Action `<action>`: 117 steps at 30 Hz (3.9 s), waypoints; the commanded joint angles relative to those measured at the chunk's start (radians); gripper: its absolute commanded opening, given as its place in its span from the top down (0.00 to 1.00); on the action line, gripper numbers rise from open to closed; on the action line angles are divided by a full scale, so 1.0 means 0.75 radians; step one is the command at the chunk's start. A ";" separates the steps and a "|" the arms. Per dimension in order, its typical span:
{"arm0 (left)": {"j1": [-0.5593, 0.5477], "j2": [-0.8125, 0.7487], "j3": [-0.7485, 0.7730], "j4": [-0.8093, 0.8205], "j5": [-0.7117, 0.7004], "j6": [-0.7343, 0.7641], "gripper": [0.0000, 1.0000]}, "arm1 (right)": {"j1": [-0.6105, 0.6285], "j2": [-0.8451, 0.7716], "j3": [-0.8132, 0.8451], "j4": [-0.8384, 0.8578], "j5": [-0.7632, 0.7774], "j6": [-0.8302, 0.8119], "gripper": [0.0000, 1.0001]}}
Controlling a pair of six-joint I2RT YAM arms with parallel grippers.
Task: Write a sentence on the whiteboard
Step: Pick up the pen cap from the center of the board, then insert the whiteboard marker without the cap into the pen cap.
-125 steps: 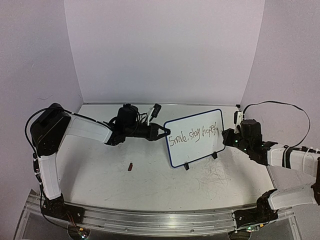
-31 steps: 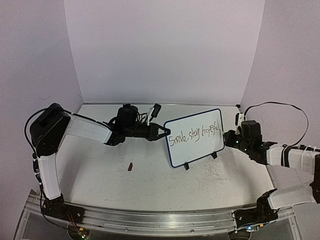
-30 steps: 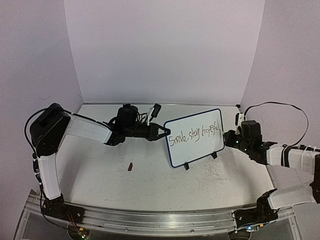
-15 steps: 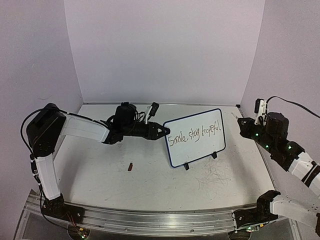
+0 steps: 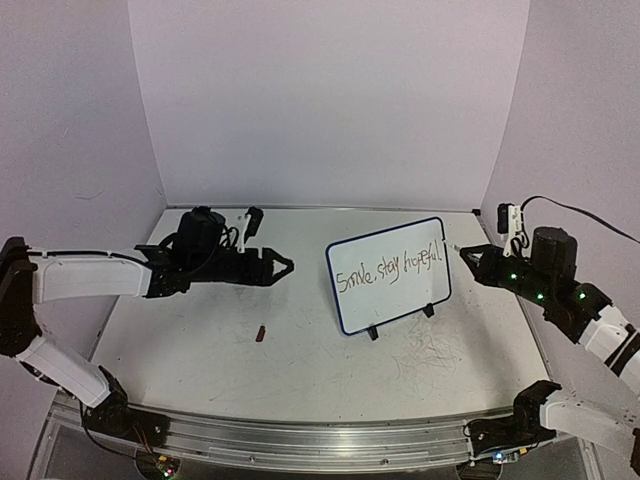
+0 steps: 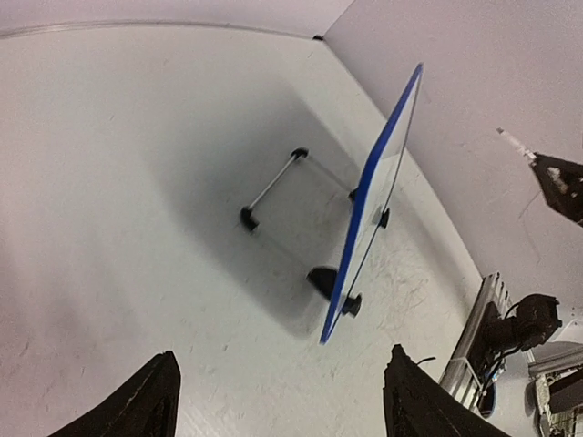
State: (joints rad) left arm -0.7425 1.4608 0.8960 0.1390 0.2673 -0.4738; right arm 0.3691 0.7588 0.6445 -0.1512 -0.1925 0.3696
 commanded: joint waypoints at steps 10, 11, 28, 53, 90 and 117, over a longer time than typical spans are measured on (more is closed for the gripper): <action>-0.015 -0.195 -0.226 -0.486 -0.153 -0.150 0.30 | 0.129 -0.037 -0.005 0.306 -0.216 0.215 1.00; -0.020 -0.163 -0.221 -0.491 -0.154 -0.149 0.31 | 0.174 -0.025 -0.009 0.334 -0.188 0.232 1.00; -0.194 0.264 0.001 -0.643 -0.482 -0.108 0.50 | 0.502 0.046 -0.061 0.470 0.036 0.295 1.00; -0.239 0.401 0.060 -0.679 -0.568 -0.125 0.93 | 0.504 0.000 -0.081 0.450 0.088 0.311 1.00; -0.268 -0.518 -0.127 -0.272 -0.236 1.226 1.00 | 0.621 0.582 0.406 0.269 -0.445 0.092 1.00; -0.282 -0.524 -0.189 -0.267 -0.206 1.241 1.00 | 0.716 0.973 0.675 0.250 -0.631 -0.016 1.00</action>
State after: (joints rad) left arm -0.9501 1.0801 0.7563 -0.1028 0.1051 0.4477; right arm 0.8988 1.4816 1.1183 0.0212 -0.6508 0.3793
